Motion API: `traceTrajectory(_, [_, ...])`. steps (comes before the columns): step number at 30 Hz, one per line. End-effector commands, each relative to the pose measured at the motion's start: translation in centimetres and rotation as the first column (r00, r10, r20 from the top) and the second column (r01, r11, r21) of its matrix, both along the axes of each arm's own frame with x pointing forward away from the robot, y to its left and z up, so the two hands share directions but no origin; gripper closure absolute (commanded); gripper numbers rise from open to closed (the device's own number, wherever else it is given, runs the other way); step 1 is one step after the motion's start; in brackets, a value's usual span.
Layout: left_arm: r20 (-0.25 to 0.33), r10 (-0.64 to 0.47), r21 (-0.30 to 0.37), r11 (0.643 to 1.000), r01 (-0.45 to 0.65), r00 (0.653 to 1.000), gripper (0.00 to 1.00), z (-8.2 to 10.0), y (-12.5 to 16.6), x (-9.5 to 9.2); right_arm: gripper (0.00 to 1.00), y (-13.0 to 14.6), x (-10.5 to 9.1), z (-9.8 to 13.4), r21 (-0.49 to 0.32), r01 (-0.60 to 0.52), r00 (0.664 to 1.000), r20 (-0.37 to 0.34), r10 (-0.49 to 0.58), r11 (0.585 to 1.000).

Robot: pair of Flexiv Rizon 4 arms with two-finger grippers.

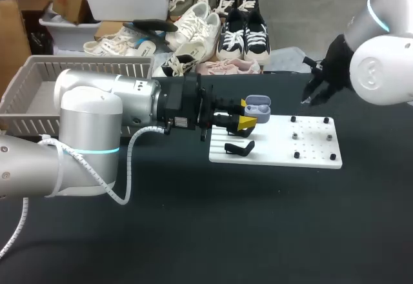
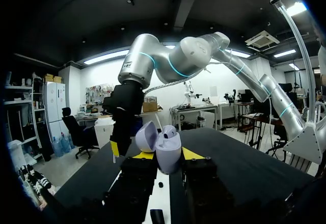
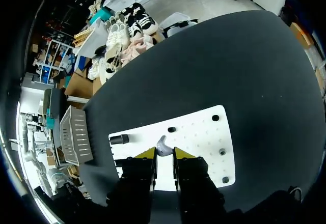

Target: Pick up each earbud case from the left stands, insert the matching earbuds, close the lid, and place the case in the box.

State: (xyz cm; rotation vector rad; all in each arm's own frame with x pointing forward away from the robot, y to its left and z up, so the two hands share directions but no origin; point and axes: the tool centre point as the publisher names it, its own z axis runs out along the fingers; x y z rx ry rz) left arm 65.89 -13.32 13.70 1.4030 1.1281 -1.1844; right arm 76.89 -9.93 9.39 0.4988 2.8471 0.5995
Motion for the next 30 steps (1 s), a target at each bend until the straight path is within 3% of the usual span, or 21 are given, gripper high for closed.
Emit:
traceTrajectory(1, [0.000,-0.002,0.000,1.000,0.002,1.000,1.00,0.0,0.0,0.1,1.00,-1.2,-2.6,3.5,-0.014,-0.057,0.998,0.014,0.057,0.998])
traceTrajectory(9, [0.000,-0.002,0.000,1.000,0.002,1.000,1.00,0.0,0.0,0.1,1.00,-1.7,-5.2,7.9,-0.065,-0.214,0.977,-0.005,0.214,0.975])
traceTrajectory(15, [0.000,-0.002,0.000,1.000,0.002,1.000,1.00,0.0,0.0,0.1,1.00,-0.8,-8.1,11.5,-0.152,-0.349,0.936,-0.007,0.352,0.925])
traceTrajectory(26, [0.000,-0.002,0.000,1.000,0.002,1.000,1.00,0.0,0.0,0.1,1.00,2.6,-11.9,16.4,-0.286,-0.473,0.866,0.021,0.499,0.833])
traceTrajectory(30, [0.000,-0.002,0.000,1.000,0.002,1.000,1.00,0.0,0.0,0.1,1.00,4.1,-12.9,17.4,-0.338,-0.478,0.864,-0.014,0.504,0.811])
